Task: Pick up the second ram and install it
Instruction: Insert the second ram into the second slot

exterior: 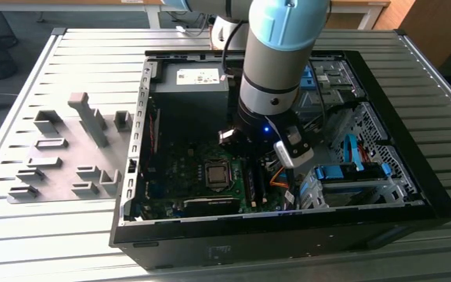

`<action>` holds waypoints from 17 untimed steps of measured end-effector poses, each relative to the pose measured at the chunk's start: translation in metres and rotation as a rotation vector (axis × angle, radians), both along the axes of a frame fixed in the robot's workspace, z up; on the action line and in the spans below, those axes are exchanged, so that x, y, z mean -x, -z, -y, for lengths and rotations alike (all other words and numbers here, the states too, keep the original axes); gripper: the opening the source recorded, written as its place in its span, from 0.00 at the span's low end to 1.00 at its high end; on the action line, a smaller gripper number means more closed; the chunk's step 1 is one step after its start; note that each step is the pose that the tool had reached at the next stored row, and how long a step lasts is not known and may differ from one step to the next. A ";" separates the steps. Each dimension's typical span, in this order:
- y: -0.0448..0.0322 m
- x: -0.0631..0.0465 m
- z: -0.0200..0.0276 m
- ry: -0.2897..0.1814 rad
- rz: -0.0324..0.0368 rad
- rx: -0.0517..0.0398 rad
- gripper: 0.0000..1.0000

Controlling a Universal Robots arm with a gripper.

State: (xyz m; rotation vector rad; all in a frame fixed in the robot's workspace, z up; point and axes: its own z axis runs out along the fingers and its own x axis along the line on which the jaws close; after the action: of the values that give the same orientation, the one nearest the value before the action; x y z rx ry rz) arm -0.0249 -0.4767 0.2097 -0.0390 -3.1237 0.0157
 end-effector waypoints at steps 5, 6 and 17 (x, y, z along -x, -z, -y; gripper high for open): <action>0.0013 0.000 0.0000 0.000 -0.0001 0.0003 0.14; 0.0014 0.000 0.0000 0.000 0.0000 0.0002 0.14; 0.0015 0.000 0.0000 0.000 0.0000 0.0000 0.22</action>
State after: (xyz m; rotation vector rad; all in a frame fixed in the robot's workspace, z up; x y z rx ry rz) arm -0.0250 -0.4767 0.2083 -0.0390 -3.1238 0.0157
